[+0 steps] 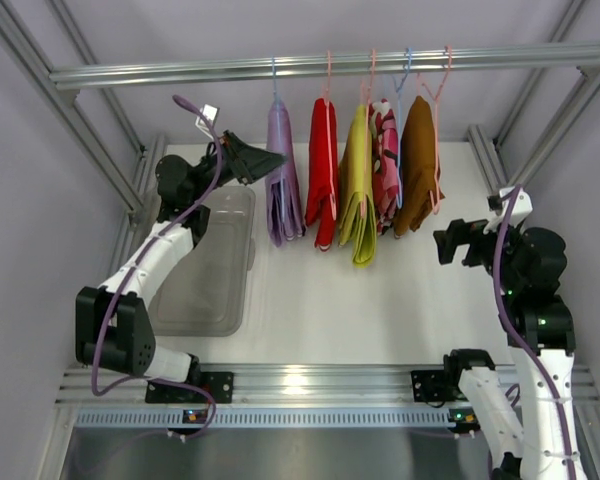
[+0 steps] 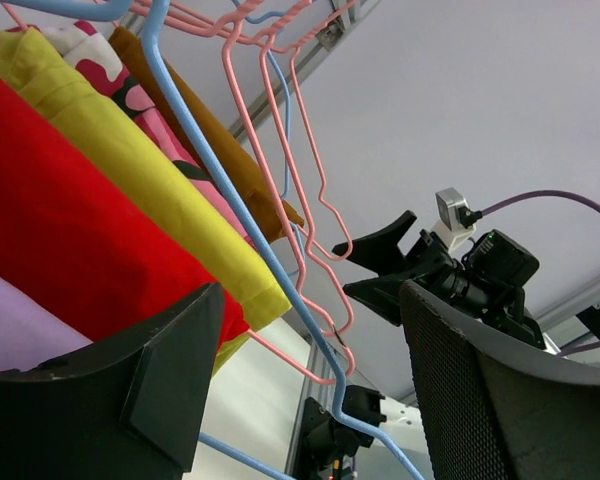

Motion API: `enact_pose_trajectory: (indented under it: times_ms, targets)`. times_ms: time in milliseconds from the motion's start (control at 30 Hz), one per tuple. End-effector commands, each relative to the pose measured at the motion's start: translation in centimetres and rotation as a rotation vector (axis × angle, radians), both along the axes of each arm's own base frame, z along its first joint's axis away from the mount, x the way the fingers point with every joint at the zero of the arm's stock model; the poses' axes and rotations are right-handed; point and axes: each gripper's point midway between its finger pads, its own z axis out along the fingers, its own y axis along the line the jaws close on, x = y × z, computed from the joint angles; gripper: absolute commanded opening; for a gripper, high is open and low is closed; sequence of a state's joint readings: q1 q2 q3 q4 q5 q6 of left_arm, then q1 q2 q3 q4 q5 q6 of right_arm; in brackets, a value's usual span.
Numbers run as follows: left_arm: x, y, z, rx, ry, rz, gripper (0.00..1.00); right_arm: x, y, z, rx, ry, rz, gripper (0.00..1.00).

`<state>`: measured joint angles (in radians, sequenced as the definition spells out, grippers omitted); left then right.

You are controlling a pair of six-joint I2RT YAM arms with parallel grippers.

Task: Remove the trousers from the hanger

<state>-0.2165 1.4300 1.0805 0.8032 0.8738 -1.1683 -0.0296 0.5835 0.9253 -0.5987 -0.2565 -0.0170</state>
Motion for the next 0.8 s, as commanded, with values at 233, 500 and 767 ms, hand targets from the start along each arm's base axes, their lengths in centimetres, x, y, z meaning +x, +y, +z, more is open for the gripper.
enact_pose_trajectory:
  times_ms: [233,500,767]
  targets:
    - [0.6,-1.0,3.1,-0.056,-0.061,-0.027,0.65,0.2,-0.2,2.3,-0.001,-0.049,-0.006,1.00]
    - [-0.6,-1.1,3.9,-0.015,-0.053,-0.025,0.39,-0.2,1.2,3.3,0.087,-0.049,0.038,0.99]
    - [-1.7,-0.9,7.3,-0.011,-0.098,-0.030,0.00,-0.3,2.9,5.0,0.162,-0.072,0.118,0.99]
